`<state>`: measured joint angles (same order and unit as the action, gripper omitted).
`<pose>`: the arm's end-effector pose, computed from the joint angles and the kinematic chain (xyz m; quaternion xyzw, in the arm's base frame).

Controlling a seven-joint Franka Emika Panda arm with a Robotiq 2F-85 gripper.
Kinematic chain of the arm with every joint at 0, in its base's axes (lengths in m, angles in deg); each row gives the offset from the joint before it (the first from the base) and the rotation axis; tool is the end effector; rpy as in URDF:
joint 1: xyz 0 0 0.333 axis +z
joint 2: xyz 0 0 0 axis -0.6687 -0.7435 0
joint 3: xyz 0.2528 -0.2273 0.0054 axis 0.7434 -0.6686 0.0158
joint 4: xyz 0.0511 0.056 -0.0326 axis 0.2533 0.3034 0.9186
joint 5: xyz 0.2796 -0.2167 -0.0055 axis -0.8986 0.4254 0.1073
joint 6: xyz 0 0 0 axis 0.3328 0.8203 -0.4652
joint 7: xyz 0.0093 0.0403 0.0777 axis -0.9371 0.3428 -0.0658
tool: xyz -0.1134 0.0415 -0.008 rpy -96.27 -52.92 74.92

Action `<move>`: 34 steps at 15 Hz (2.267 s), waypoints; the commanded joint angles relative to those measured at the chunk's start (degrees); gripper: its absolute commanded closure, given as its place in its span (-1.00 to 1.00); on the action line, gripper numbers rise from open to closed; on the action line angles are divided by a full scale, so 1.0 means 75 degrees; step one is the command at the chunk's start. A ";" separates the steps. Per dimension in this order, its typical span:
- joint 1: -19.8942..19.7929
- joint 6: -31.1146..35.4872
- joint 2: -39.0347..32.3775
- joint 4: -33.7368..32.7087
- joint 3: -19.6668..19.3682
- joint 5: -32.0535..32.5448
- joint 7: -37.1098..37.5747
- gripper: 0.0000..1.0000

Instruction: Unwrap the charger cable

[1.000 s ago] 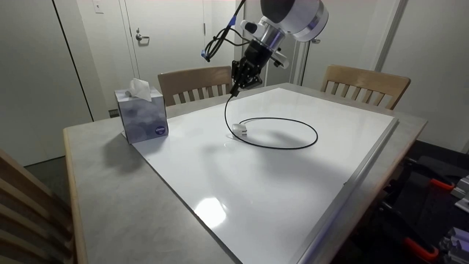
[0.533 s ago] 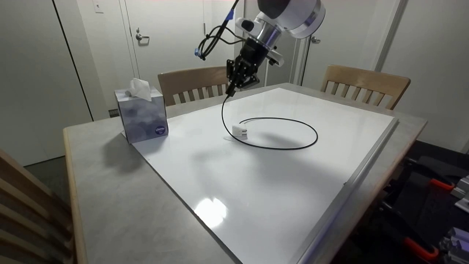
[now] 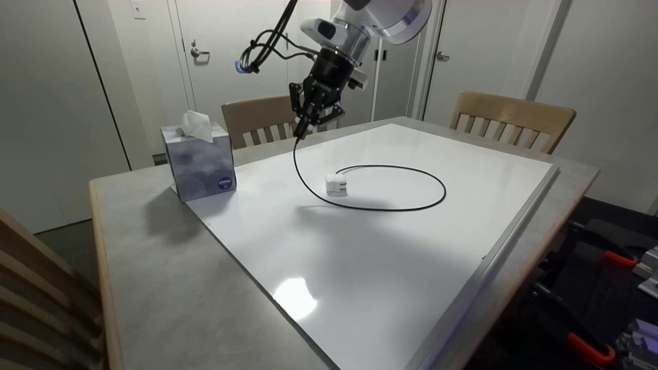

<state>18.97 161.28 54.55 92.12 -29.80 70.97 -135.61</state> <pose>0.6241 0.1098 0.2852 -0.4693 -0.8466 -0.2445 0.0571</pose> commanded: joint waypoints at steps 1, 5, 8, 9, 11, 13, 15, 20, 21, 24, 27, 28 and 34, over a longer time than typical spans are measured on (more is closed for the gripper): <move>0.0320 -0.0054 0.0079 -0.0062 -0.0334 -0.0395 -0.0278 0.96; 0.0873 -0.1171 -0.0104 -0.0681 -0.0610 0.0024 -0.1203 0.96; 0.1370 -0.1887 -0.0197 -0.1100 -0.0888 0.0007 -0.2058 0.96; 0.1524 -0.2185 -0.0225 -0.1225 -0.1009 0.0008 -0.2340 0.96; 0.1921 -0.2826 -0.0248 -0.1508 -0.1329 0.0090 -0.2837 0.96; 0.2149 -0.2660 0.0028 -0.1222 -0.1600 -0.0304 -0.2747 0.82; 0.2347 -0.2940 0.0006 -0.1393 -0.1769 -0.0220 -0.2951 0.82; 0.2533 -0.3365 -0.0189 -0.1831 -0.1809 -0.0190 -0.3372 0.96; 0.1906 -0.3288 -0.0501 -0.2052 -0.0864 0.0610 -0.3271 0.96; 0.1797 -0.3573 -0.0989 -0.2576 -0.0125 0.2049 -0.3324 0.96; 0.2303 -0.3389 -0.0571 -0.2316 -0.0671 0.1595 -0.3261 0.82; 0.2327 -0.3388 -0.0580 -0.2315 -0.0689 0.1589 -0.3250 0.82; 0.1638 -0.3882 -0.1248 -0.2571 0.0440 0.2910 -0.2981 0.75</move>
<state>33.09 134.59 47.98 74.80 -30.05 88.91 -157.96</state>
